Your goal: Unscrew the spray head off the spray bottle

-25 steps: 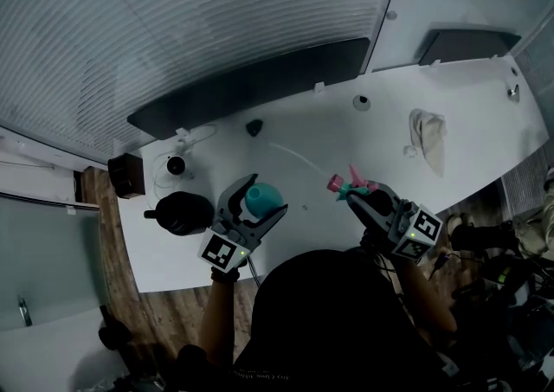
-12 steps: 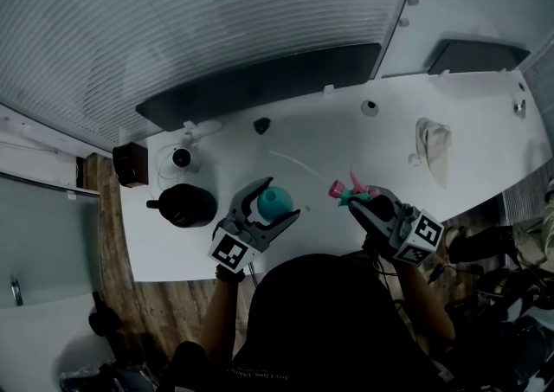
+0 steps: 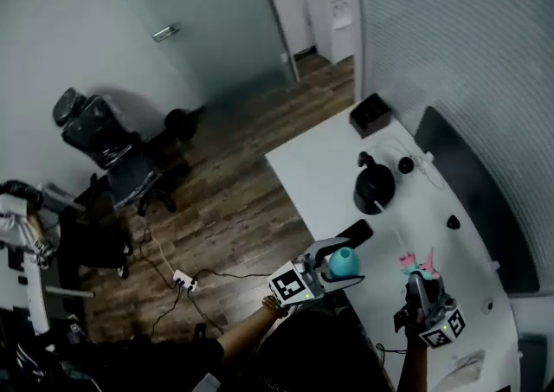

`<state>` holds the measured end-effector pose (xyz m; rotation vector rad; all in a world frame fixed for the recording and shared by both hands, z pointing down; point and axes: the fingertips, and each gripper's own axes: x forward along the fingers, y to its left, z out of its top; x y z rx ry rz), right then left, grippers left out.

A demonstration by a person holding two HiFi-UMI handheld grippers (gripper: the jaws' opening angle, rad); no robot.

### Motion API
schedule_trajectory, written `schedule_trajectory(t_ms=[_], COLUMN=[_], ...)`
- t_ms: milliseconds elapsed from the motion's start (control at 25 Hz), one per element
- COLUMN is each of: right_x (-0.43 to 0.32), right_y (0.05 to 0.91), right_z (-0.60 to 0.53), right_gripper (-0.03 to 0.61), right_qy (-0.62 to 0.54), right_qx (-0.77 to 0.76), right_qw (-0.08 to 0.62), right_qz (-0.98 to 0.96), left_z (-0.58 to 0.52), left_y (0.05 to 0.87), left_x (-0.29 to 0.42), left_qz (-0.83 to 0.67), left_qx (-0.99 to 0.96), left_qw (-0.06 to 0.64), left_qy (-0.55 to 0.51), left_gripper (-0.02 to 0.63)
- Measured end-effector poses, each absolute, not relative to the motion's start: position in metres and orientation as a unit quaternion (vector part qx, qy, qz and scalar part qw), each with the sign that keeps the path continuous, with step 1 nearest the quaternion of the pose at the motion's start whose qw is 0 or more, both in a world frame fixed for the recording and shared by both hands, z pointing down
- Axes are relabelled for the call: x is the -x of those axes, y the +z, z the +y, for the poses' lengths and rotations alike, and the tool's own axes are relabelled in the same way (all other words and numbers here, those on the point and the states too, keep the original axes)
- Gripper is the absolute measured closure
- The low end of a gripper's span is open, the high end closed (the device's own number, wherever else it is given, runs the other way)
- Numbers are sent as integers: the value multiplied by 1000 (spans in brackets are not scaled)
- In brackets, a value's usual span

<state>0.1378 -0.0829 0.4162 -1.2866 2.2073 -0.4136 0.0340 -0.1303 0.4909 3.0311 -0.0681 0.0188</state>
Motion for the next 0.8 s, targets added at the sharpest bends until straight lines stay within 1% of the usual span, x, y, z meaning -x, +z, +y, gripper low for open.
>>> schedule_trajectory(t_ms=[120, 240, 320, 480, 640, 800], right_x=[-37, 104, 196, 376, 520, 615], right_y=[402, 396, 400, 399, 398, 408], right_z=[-121, -141, -134, -88, -50, -13], right_gripper=[508, 508, 508, 508, 508, 508], right_qy=[-161, -169, -181, -212, -195, -185], right_qx=[338, 170, 90, -54, -190, -275], right_qw=[259, 226, 197, 147, 93, 53], right_qz=[890, 944, 959, 965, 958, 942], left_z=[-134, -108, -76, 5, 61, 98], left_y=[465, 461, 464, 458, 460, 474], left_x=[86, 224, 301, 451, 559, 626], left_qz=[-187, -357, -429, -561, -671, -733], left_qx=[-982, -933, -900, -825, -740, -678], left_qw=[34, 12, 22, 47, 42, 40], left_qy=[0, 42, 68, 52, 23, 32], left_gripper=[267, 267, 267, 267, 267, 267])
